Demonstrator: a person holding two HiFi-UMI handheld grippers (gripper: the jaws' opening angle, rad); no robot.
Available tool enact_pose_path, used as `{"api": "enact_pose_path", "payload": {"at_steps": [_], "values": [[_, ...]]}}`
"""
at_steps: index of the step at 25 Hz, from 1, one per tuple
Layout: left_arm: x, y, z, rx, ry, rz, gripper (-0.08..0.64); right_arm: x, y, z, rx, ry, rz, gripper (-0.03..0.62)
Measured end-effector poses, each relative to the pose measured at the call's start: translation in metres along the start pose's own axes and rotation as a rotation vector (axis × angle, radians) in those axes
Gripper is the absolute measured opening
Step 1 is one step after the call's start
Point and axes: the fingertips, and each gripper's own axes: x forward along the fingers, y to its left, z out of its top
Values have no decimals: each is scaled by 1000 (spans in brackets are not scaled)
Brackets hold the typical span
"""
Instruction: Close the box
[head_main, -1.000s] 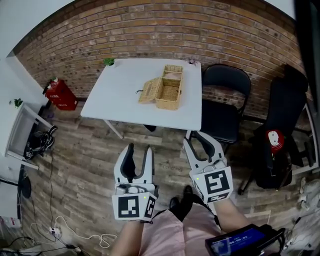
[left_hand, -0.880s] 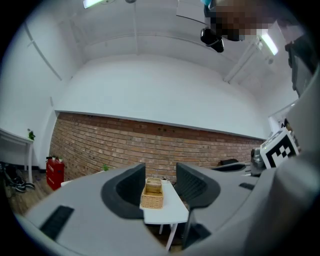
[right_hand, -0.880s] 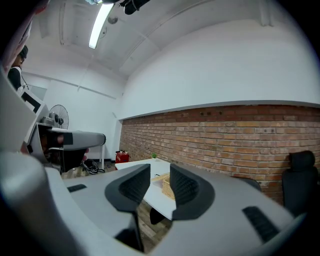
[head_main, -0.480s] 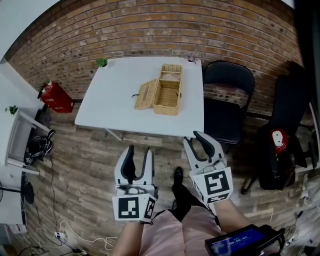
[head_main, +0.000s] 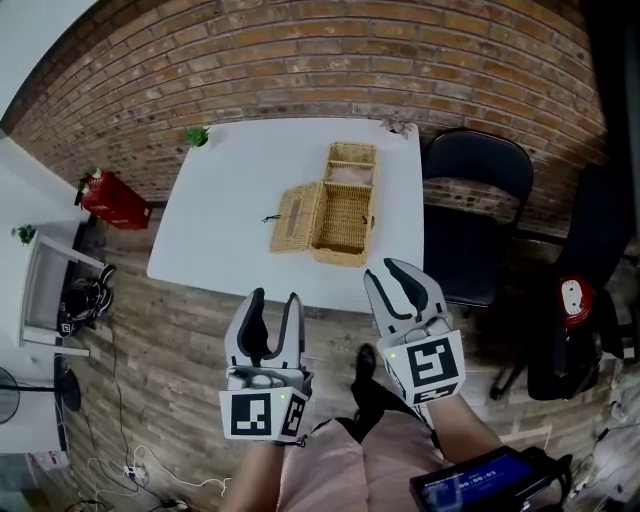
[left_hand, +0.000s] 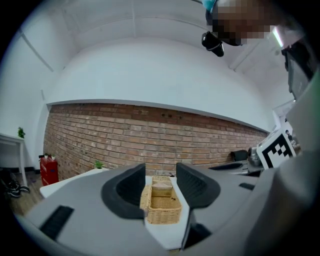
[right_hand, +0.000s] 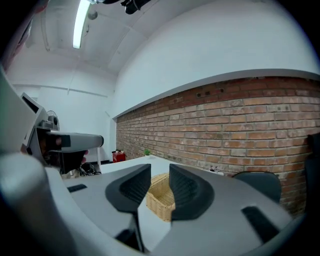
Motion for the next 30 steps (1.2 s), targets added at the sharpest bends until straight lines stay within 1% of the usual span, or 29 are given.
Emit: {"api": "enact_pose_path", "payload": {"at_steps": [3, 8, 14, 18, 21, 24, 30], "values": [[27, 8, 3, 7, 1, 7, 201, 27, -14, 7, 8, -15, 13, 115], [67, 18, 24, 23, -48, 20, 201, 60, -39, 32, -4, -57, 17, 112], [87, 29, 45, 22, -96, 33, 198, 79, -54, 60, -28, -102, 10, 109], [100, 41, 47, 13, -103, 35, 198, 90, -59, 63, -45, -106, 2, 107], [110, 49, 40, 7, -86, 30, 198, 96, -63, 62, -44, -96, -13, 107], [117, 57, 26, -4, -50, 28, 198, 103, -65, 56, -37, -58, -25, 106], [125, 78, -18, -97, 28, 26, 198, 127, -60, 33, -33, 12, -22, 106]]}}
